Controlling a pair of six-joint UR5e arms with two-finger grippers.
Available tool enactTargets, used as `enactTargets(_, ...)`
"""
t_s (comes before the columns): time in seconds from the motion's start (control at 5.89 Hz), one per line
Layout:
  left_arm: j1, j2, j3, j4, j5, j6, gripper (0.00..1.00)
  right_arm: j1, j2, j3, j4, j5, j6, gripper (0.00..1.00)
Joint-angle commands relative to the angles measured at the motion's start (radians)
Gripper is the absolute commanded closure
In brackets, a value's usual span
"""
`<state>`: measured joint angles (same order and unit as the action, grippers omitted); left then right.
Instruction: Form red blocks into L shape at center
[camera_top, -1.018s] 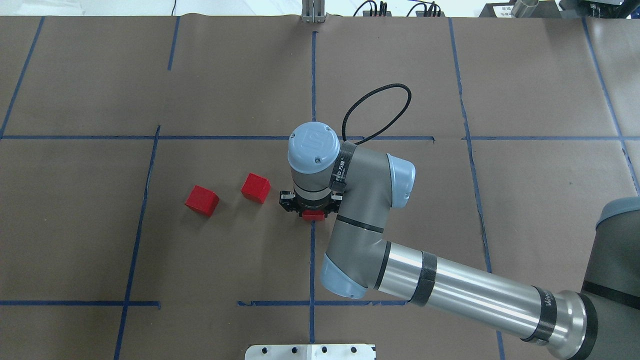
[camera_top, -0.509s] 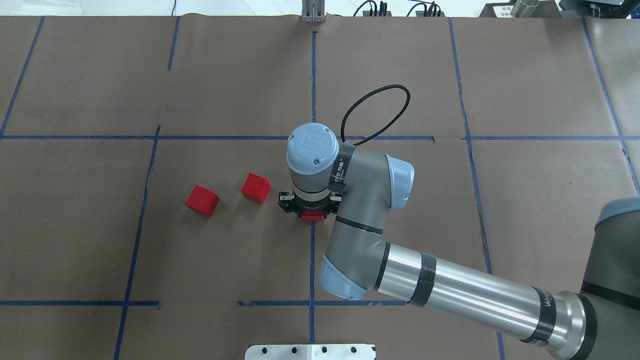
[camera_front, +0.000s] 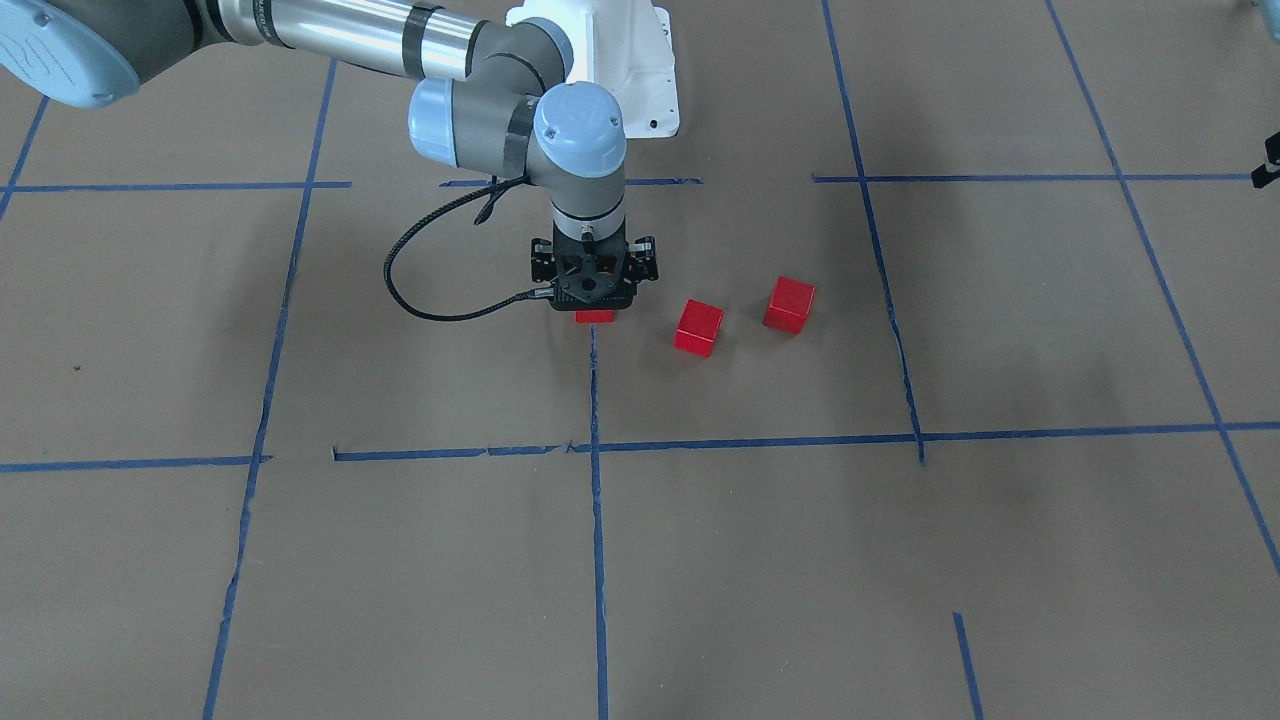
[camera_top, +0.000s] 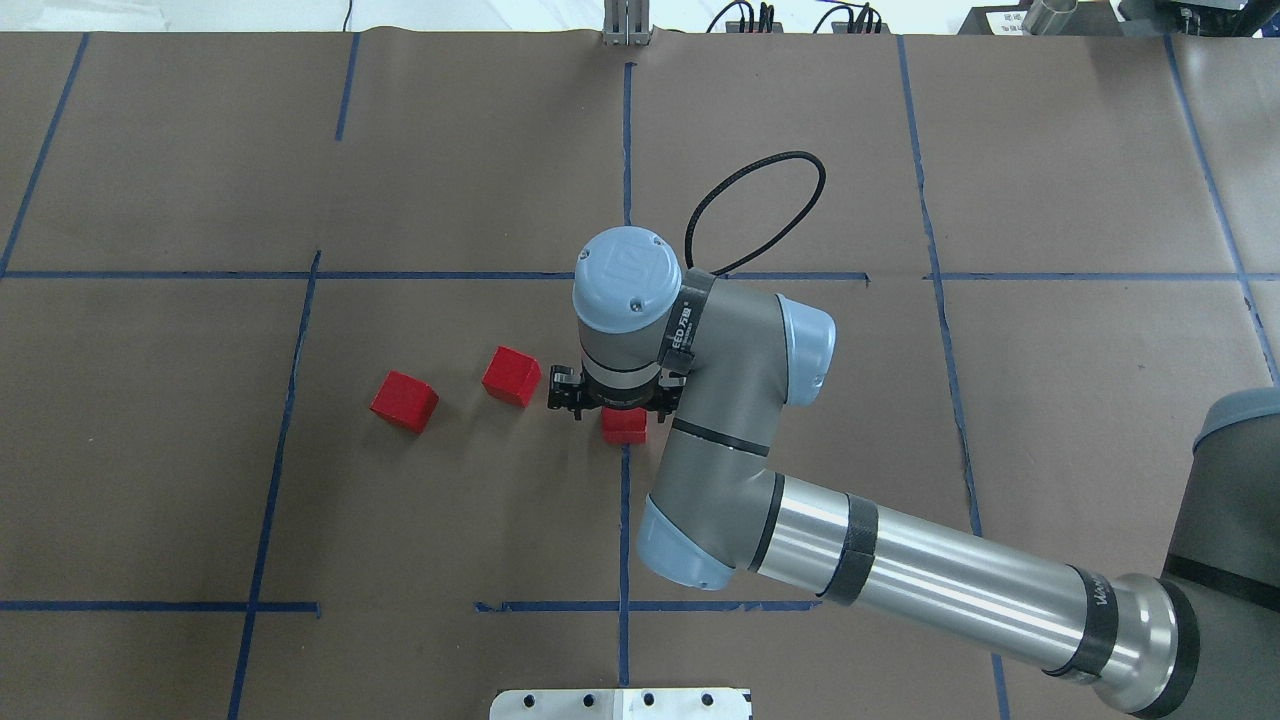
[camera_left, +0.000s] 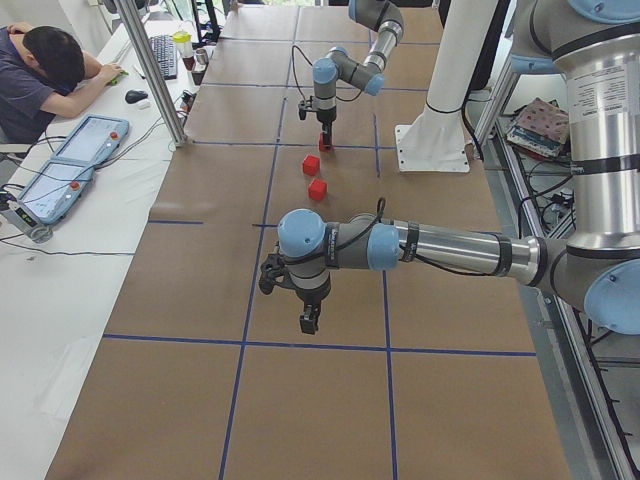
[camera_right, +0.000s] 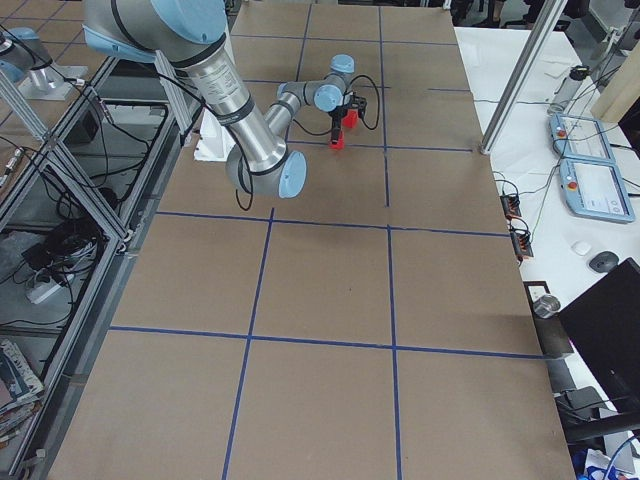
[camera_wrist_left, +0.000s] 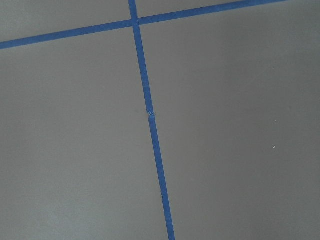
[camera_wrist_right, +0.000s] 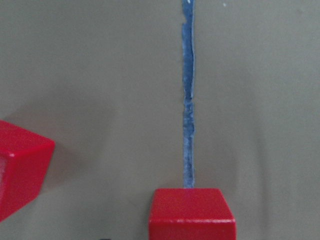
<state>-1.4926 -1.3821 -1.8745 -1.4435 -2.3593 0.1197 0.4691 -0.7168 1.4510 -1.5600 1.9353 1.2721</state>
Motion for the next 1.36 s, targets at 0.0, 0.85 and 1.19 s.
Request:
enactTargets(0.0, 0.000, -0.002, -0.003, -0.001, 0.002, 0.000, 0.00, 0.075, 0.005, 0.134, -0.148, 0.037, -0.040, 0.00)
enactTargets(0.85, 0.006, -0.167, 0.017, -0.018, 0.001, -0.005, 0.00, 0.506, -0.230, 0.140, -0.273, 0.257, -0.706, 0.00)
enactTargets(1.19, 0.009, -0.230, 0.012, -0.018, -0.024, -0.005, 0.00, 0.713, -0.509, 0.275, -0.299, 0.257, -1.146, 0.00)
